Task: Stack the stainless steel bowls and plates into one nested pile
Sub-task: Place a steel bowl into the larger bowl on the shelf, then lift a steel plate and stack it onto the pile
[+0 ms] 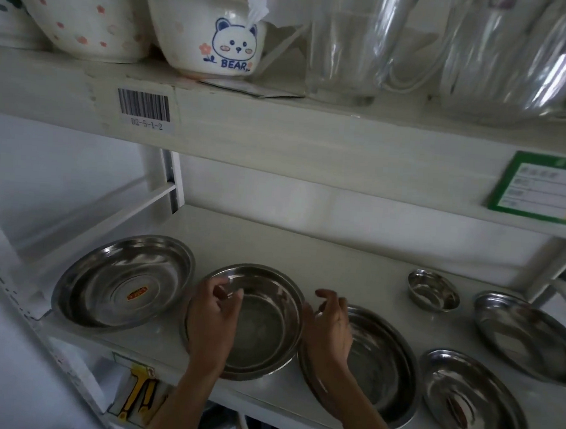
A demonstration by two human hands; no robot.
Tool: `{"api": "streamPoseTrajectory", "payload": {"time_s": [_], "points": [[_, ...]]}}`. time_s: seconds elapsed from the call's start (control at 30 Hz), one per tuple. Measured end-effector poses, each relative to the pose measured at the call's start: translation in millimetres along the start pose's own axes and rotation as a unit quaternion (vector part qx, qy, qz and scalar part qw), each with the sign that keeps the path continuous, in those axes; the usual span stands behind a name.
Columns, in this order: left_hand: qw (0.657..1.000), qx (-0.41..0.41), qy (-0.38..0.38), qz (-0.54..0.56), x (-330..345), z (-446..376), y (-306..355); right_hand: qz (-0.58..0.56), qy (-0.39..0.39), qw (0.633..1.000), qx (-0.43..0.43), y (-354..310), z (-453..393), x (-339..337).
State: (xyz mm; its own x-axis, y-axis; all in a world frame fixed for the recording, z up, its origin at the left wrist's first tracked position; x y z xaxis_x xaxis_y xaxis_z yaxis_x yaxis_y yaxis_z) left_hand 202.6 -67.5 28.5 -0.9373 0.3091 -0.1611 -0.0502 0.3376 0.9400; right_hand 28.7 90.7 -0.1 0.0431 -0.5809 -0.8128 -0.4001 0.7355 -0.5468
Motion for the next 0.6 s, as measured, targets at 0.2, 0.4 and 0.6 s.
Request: {"api": "streamPoseTrajectory", "payload": {"time_s": [0.2,0.4,0.6], "points": [[0.993,0.033,-0.110,0.038,69,12,35,-0.044,0.039,0.998,0.009,23,-21,-34],[0.975,0.058,-0.207,0.050,147,32,63,-0.097,0.059,0.989,0.091,84,-44,-74],[0.952,0.007,-0.298,0.064,228,55,78,-0.081,0.126,0.969,0.199,166,-58,-126]]}}
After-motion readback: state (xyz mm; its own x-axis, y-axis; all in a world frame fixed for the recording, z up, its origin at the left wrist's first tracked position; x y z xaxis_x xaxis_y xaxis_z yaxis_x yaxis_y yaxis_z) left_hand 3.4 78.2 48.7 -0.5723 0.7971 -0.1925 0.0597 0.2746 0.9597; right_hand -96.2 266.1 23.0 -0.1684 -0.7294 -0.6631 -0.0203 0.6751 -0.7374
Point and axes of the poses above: each hand's wrist, its own z-axis away from the middle knuckle, its own x-axis out of the palm, y = z × x, the point moved 7 cm from there along -z, towards the middle knuckle, and after that the axes turned 14 degrees about z, right-handed, at the moved point
